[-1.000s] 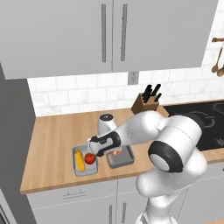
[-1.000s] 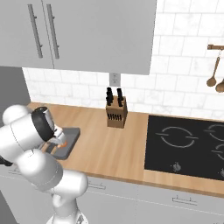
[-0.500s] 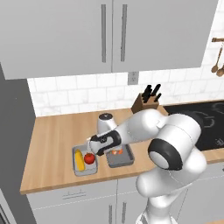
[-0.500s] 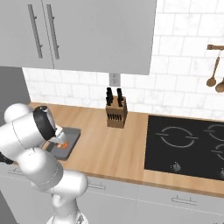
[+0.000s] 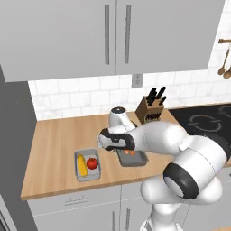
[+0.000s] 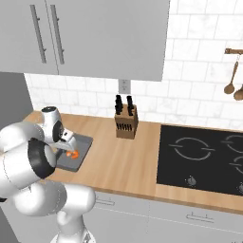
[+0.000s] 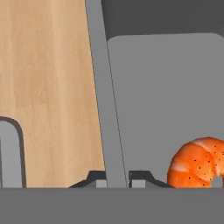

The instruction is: Take the meat container that has the shrimp and place it on the second highest rack of the freezer. Then take the vegetable container that has the corn and tomato and place it on the highest rack of the freezer.

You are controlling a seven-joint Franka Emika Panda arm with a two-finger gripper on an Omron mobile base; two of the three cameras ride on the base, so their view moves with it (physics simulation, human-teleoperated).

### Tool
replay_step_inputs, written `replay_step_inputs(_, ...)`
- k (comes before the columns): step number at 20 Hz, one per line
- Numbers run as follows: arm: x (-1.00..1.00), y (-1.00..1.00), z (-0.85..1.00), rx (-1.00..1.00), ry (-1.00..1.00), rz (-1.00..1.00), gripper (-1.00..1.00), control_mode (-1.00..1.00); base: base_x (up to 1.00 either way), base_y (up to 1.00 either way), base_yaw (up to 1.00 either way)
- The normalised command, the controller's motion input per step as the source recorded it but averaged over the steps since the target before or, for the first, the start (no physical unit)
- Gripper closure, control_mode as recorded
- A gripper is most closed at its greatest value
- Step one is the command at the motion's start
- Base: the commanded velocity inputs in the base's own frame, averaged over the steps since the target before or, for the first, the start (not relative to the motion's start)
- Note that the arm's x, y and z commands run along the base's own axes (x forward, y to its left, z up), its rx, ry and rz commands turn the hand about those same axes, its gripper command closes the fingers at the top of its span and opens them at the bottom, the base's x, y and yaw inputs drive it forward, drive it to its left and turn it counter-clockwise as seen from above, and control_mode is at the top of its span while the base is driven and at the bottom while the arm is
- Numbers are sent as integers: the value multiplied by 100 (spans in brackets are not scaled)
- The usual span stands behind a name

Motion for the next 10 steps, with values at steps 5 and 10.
replay_step_inputs(5, -50, -21, 61, 0, 0, 17, 100, -100, 0, 0, 0)
replay_step_inputs(10, -31, -9, 52, 0, -1, 36, 100, -100, 0, 0, 0)
